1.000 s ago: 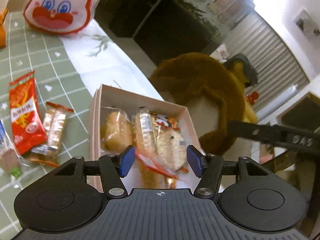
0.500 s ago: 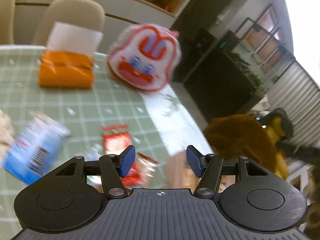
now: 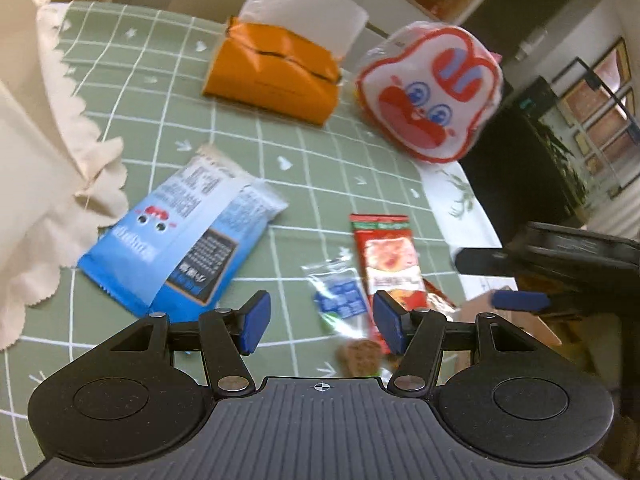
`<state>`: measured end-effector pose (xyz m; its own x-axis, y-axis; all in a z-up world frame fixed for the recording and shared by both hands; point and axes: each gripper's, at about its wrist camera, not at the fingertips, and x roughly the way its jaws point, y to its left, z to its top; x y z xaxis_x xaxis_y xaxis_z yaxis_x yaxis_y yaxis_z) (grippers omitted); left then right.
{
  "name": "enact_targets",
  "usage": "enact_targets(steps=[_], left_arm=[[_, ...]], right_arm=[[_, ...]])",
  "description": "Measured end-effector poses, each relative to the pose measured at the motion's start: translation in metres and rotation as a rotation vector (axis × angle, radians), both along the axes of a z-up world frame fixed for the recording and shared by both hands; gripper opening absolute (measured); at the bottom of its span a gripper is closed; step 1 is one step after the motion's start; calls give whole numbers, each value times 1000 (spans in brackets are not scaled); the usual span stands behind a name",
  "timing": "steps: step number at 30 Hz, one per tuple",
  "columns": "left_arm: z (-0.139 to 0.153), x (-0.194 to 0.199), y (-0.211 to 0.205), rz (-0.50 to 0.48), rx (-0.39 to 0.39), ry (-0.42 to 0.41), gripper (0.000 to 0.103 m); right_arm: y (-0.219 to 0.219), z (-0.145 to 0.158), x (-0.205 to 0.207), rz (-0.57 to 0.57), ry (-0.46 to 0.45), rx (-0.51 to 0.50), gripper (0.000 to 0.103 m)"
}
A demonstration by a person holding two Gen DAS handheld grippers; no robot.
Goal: Organize snacks
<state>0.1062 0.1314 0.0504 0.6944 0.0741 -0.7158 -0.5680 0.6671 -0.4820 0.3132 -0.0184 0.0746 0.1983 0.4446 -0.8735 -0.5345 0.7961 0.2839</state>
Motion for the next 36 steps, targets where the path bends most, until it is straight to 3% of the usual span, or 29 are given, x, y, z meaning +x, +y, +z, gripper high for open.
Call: enact_targets(steps=[7,8,9,10,14,17,24,28,31,35,36], left_arm=[[-13,-6,-12,-69,44,62,56],[-13,-7,-12,-72,45,62,56],[-14,-8,-11,-75,41,60,56],[-14,-9,-10,-73,35,54,56],[-11,-10,-8,-77,20,27,56],[-10,-5,-13,-102,21,34,56],[7,28,-34,-182,96,-1,56],[5,59,-63,-295,46,24,56],[-1,80,-86,-344,41,77,57],[-11,103,-110,-403,98,166,56],[-14,105,-114,-419,120,181,52]], right_arm=[[46,-40,10,85,-110,-146,87],[51,-44,10,105,-117,-155,77],[53,-49,10,127,-96,-162,58],[53,-52,10,134,-58,-153,53],[39,-52,2,159,110,-59,46],[29,-43,-9,200,143,-45,46],[-3,-5,-11,178,-39,-109,47],[-21,7,-1,122,-69,-114,47],[-36,16,0,70,-99,-113,47],[-58,23,-3,30,-95,-99,52],[-59,21,-5,25,-96,-96,55]])
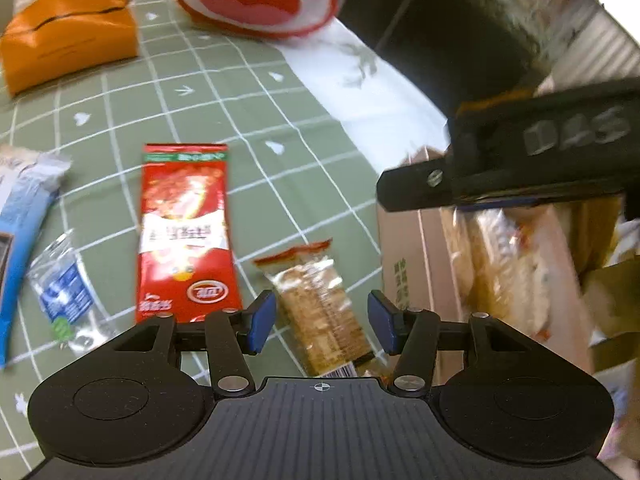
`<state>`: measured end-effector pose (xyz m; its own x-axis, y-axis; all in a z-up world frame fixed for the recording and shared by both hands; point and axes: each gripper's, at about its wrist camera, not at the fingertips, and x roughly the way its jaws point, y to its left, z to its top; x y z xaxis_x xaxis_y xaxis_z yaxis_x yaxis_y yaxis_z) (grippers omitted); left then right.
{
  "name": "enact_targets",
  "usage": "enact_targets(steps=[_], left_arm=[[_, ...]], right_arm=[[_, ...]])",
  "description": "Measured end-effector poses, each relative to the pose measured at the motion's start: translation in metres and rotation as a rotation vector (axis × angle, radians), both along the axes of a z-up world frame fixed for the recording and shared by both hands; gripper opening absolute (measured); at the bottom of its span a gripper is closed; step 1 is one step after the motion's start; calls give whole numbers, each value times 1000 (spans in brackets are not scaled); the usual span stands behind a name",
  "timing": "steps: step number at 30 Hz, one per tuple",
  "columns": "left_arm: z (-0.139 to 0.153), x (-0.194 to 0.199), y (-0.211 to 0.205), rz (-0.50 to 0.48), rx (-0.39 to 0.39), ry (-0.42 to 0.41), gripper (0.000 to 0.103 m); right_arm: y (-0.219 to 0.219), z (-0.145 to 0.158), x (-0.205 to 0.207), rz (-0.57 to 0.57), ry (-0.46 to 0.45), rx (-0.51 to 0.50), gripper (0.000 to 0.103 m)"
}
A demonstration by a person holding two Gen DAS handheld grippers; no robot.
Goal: Organize snacks
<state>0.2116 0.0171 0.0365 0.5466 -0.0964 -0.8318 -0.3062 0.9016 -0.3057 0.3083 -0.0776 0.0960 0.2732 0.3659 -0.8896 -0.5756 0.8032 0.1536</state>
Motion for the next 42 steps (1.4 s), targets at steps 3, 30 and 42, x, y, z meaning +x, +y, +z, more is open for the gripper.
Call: enact_targets(steps=[3,30,42], left_arm=[[-4,-7,-3,-32,29,-13,44],[3,-179,41,168,-55,0,41],[-1,-183,31,162,-24,14,42]], right_arm=[[-5,2,-3,-12,-16,1,62],[113,-64,-88,238,-45,-79,55],[26,-44,-152,266,-5,34,49]])
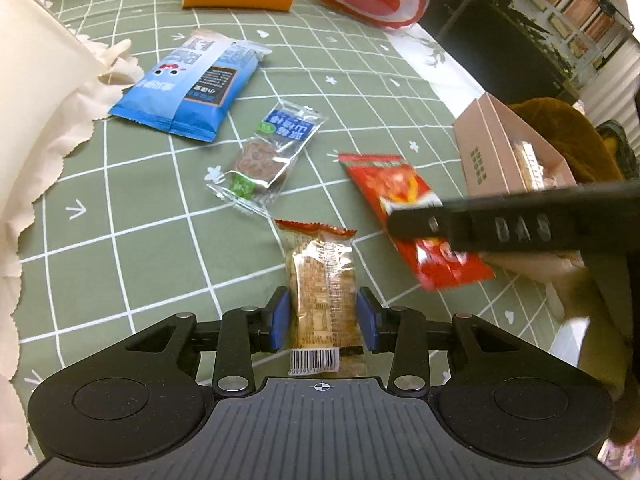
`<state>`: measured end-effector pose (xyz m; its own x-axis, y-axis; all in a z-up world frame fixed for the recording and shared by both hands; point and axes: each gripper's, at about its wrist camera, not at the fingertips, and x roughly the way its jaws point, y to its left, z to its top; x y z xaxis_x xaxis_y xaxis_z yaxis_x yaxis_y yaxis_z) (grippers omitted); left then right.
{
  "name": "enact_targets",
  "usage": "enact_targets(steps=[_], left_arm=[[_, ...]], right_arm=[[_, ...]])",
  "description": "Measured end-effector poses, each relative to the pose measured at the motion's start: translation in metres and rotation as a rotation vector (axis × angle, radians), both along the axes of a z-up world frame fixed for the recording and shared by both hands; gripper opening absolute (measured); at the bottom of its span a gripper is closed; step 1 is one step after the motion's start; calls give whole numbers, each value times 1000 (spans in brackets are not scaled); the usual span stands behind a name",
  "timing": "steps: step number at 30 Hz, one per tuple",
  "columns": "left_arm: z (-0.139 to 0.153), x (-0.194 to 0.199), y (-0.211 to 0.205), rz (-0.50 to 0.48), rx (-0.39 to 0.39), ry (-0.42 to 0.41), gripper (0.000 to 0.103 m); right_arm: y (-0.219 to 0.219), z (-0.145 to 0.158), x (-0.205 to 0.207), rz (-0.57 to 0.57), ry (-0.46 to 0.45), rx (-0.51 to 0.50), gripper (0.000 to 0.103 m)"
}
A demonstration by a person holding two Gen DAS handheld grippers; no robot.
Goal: Organize snacks
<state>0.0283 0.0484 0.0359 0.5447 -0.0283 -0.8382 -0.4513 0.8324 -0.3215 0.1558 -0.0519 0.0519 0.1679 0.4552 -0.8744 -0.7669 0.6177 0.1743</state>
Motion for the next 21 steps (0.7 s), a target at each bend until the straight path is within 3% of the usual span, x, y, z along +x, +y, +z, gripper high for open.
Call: enact_targets(steps=[7,10,12,15,18,21], left_arm=[[3,4,-9,-34,44,47,42],[3,5,-10,-62,63,50,42],[3,4,-9,-80,62,44,42],[3,-4,-4,-86,57,37,42],[5,-14,1,-119,88,39,42],[4,-26,12,-138,67,31,42]], right_arm=[[-30,-17,-8,-66,27,17,53],[-40,-13,-12,-88,4,38,72],[-43,-6,-15,-104,-29,53,78],[-35,6,-15,-127,-43,74,78],[-11,8,-12,-143,9,80,78],[29,0,-8,-154,72,59,78]])
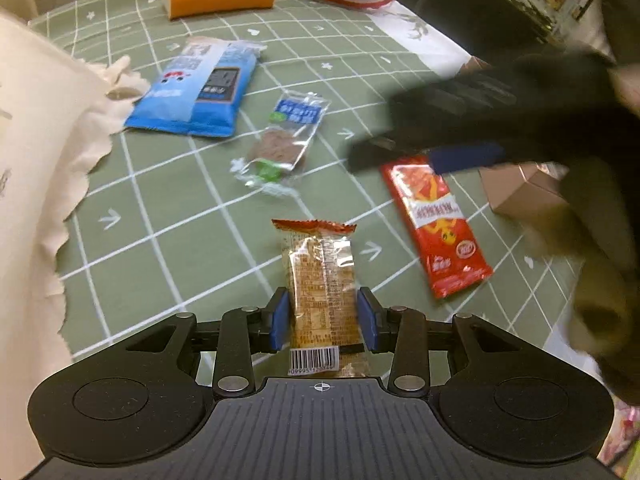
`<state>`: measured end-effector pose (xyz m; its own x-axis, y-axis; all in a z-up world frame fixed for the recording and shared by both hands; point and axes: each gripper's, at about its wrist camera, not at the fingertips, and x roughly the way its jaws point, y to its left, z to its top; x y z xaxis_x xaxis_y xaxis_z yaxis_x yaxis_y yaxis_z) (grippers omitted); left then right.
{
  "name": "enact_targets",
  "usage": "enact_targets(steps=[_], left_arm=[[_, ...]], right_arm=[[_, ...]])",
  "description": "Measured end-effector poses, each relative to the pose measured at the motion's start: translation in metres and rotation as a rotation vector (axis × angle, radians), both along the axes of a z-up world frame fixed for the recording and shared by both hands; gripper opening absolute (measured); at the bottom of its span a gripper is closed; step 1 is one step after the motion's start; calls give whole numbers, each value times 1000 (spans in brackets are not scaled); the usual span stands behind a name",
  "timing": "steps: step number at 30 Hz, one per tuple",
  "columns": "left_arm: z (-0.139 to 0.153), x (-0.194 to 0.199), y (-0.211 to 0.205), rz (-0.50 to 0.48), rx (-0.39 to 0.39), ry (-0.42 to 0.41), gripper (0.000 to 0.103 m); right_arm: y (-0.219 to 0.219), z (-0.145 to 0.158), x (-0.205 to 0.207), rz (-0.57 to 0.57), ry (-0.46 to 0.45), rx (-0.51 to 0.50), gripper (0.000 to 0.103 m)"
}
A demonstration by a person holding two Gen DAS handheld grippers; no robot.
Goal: Organize snacks
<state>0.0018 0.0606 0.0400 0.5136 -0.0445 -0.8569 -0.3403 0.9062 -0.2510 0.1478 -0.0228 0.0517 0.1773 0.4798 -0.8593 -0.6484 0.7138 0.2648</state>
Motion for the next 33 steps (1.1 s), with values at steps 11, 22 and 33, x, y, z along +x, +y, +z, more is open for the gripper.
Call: enact_targets(steps=[11,22,33], left_arm=[[-3,-9,18,-69,-65,-32,40],[-1,-23,-8,-103,-37,-30,42],[-2,-46,-45,-154,69,-45,42]], right_arm=[[95,-25,-21,62,-100,-159,40],[-4,11,-34,-73,-70,-65,10],[-84,15,-65,-140,-148,-50,75]])
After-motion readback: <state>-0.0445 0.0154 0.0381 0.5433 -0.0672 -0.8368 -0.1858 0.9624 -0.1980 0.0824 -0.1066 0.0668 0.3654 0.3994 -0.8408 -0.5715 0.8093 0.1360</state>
